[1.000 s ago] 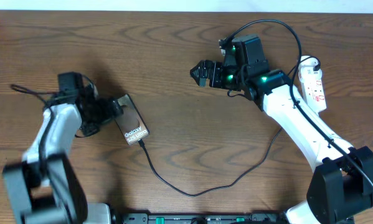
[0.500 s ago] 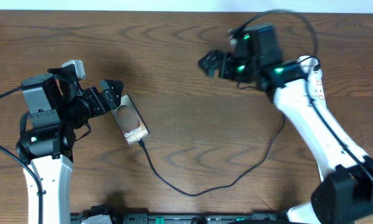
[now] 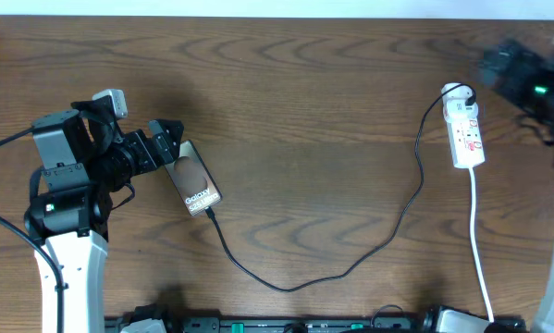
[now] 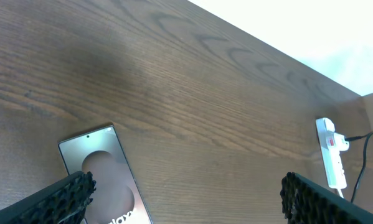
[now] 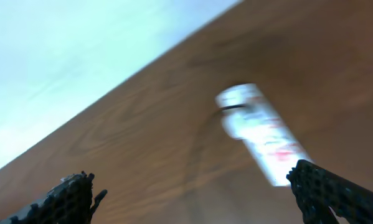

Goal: Plug charger to phone and switch on socket

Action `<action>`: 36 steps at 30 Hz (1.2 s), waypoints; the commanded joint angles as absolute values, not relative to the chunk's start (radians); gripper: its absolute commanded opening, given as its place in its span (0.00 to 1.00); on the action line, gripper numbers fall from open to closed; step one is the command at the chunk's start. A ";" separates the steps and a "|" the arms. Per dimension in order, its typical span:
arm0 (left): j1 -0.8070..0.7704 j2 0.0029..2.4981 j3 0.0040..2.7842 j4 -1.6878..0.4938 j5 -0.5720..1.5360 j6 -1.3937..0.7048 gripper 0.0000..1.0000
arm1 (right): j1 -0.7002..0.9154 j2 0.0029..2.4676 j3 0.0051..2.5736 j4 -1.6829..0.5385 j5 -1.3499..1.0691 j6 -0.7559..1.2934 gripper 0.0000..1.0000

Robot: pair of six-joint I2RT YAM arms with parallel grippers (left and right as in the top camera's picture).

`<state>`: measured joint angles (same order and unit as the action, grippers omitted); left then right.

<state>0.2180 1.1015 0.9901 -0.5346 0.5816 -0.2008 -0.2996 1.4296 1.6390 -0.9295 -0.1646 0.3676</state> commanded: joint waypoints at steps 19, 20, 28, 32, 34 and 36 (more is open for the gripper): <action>0.216 1.112 1.005 -0.557 0.591 -0.176 0.98 | -0.529 1.931 1.619 -0.962 -0.486 -0.026 0.89; 0.216 1.112 1.005 -0.558 0.591 -0.176 0.98 | -0.528 1.936 1.619 -0.962 -0.486 -0.034 0.89; 0.216 1.112 1.005 -0.568 0.591 -0.176 0.98 | -0.484 2.014 1.619 -0.941 -0.479 -0.146 0.86; 0.216 1.112 1.005 -0.568 0.591 -0.176 0.98 | -0.472 2.049 1.619 -0.900 -0.473 -0.170 0.87; 0.216 1.112 1.005 -0.568 0.591 -0.176 0.98 | -0.469 2.067 1.619 -0.875 -0.474 -0.170 0.87; 0.216 1.112 1.005 -0.568 0.591 -0.176 0.98 | -0.467 2.073 1.619 -0.860 -0.474 -0.173 0.87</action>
